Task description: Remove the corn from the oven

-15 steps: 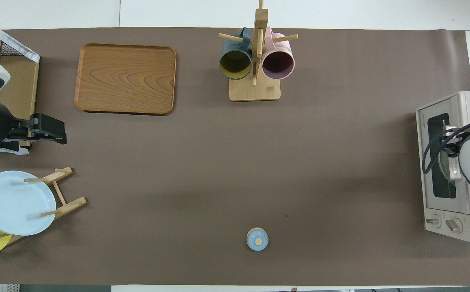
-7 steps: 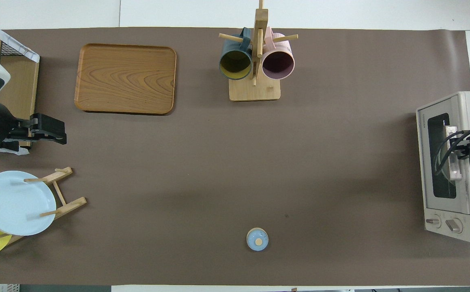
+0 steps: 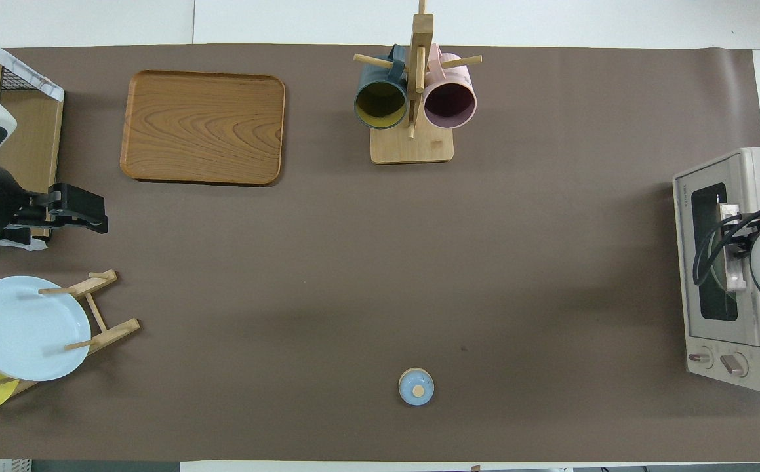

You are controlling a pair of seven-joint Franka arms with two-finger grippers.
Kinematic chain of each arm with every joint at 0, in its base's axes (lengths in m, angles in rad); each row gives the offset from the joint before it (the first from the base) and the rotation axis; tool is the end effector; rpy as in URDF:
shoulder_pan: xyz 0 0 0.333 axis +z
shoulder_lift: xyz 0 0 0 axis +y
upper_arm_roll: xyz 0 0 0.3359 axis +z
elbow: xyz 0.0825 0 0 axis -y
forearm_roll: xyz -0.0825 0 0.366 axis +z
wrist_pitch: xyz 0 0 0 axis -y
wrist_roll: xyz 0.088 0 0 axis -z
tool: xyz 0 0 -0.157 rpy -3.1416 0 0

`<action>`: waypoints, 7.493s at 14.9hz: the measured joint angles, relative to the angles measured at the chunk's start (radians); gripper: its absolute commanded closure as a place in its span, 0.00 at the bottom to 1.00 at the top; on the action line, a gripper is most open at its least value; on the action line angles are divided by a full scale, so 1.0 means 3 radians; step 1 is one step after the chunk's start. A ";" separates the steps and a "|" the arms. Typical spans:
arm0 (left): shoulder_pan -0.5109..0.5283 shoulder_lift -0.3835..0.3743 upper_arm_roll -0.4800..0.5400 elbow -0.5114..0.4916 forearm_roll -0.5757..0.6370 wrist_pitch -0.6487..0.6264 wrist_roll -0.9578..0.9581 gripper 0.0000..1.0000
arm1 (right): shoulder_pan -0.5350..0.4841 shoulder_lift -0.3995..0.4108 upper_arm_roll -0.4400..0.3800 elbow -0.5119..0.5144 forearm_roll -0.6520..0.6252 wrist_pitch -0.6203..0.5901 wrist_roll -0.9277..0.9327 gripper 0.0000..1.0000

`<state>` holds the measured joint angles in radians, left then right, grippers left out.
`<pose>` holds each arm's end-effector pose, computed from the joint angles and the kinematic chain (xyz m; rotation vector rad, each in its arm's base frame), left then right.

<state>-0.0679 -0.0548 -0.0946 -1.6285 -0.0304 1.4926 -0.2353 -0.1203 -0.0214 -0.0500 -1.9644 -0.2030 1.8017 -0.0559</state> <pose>0.4976 -0.0879 0.5907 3.1281 0.1127 -0.1327 0.5003 -0.1133 0.4490 2.9552 -0.0793 -0.2401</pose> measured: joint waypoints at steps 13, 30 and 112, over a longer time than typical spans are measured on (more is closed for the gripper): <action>0.0000 0.0000 0.0000 0.0000 0.0000 0.0000 0.0000 0.00 | 0.0386 0.0144 0.0093 -0.0377 0.0411 0.0846 0.0167 1.00; 0.0000 0.0000 0.0000 0.0000 0.0000 0.0000 0.0000 0.00 | 0.0649 0.0746 0.0150 -0.0475 0.0565 0.1719 0.0515 0.80; -0.1325 0.0770 -0.0102 -0.0319 -0.0344 0.1285 -0.0993 0.00 | 0.0680 0.0880 0.0225 -0.0418 -0.0078 0.0790 0.1398 1.00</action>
<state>-0.4653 0.1761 -0.1253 -1.7243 -0.1336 1.8780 -0.5333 0.0836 0.2425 0.0176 -2.0896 -0.2263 2.0387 0.3636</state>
